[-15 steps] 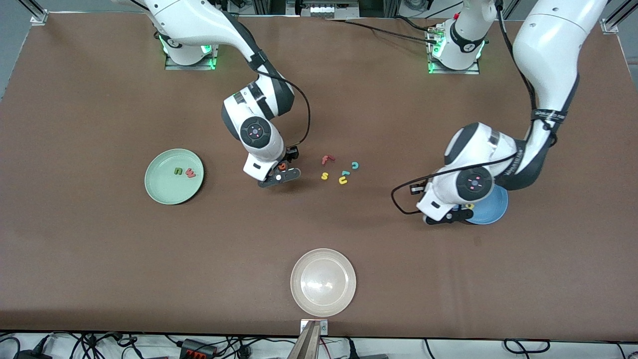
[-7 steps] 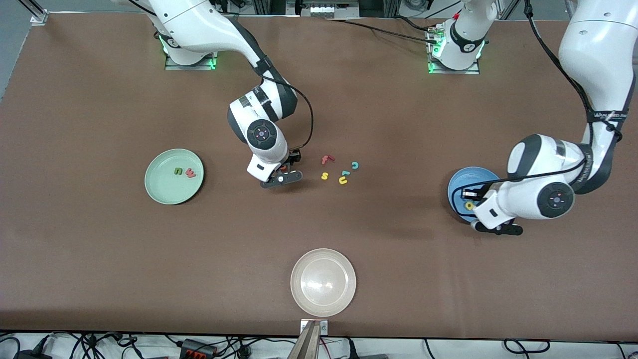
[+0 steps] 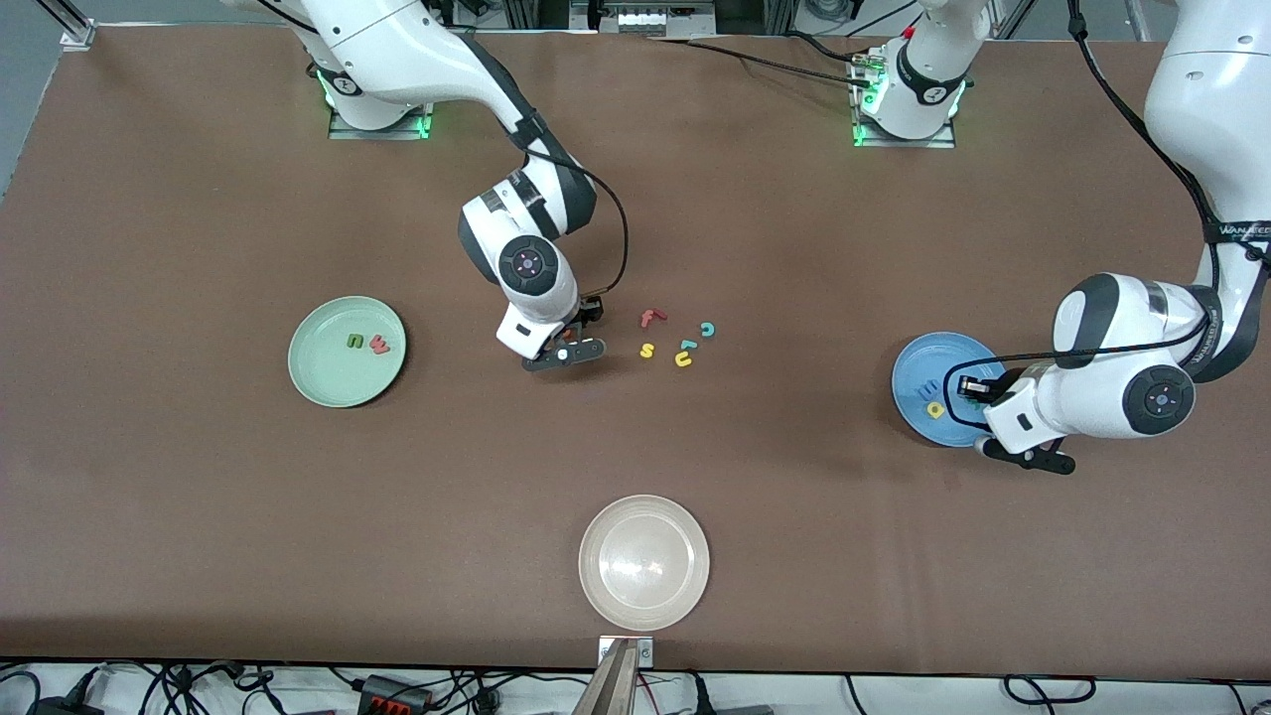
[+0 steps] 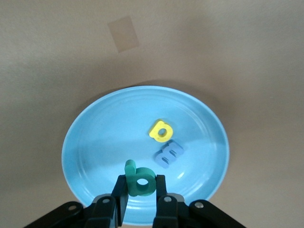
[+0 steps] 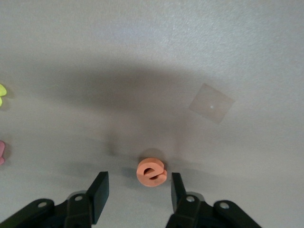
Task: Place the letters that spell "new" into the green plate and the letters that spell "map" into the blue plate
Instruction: 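Place the b on the blue plate while the right gripper opens over the e, then grasp the orange e with the right gripper while the left gripper withdraws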
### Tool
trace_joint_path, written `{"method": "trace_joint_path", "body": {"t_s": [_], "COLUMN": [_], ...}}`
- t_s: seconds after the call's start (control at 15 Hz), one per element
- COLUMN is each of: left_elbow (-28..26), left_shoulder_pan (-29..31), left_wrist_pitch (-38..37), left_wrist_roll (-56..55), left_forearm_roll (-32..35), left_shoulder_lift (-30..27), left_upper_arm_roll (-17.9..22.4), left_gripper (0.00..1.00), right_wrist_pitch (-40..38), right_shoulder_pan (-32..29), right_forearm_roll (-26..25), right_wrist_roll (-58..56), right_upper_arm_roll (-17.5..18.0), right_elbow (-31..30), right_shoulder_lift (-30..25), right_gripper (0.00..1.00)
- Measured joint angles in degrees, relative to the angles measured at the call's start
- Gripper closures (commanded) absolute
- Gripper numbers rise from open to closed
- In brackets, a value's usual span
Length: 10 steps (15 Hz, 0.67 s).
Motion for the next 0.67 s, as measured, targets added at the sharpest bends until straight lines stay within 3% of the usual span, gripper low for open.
{"method": "trace_joint_path", "body": {"t_s": [0.53,0.6,0.67], "left_elbow": [-4.94,-5.07,-5.10], "left_shoulder_pan": [1.73,1.85,1.88], "left_wrist_pitch": [7.88,8.02,8.12], "left_wrist_roll": [0.34,0.35,0.35], "left_forearm_roll": [3.12,3.12,3.12], "left_shoulder_lift": [1.79,2.04,2.23], "left_upper_arm_roll": [0.07,0.07,0.07], "left_gripper": [0.82,0.75,0.46], "right_wrist_pitch": [0.06,0.06,0.07], "right_shoulder_pan": [0.26,0.35,0.44], "right_forearm_roll": [-1.08,-1.08,-1.19], "right_wrist_roll": [0.06,0.17,0.69], "right_upper_arm_roll": [-0.80,-0.87,-0.88], "right_elbow": [0.01,0.02,0.04], "right_shoulder_lift": [0.71,0.72,0.72], "right_gripper": [0.41,0.41,0.43]}}
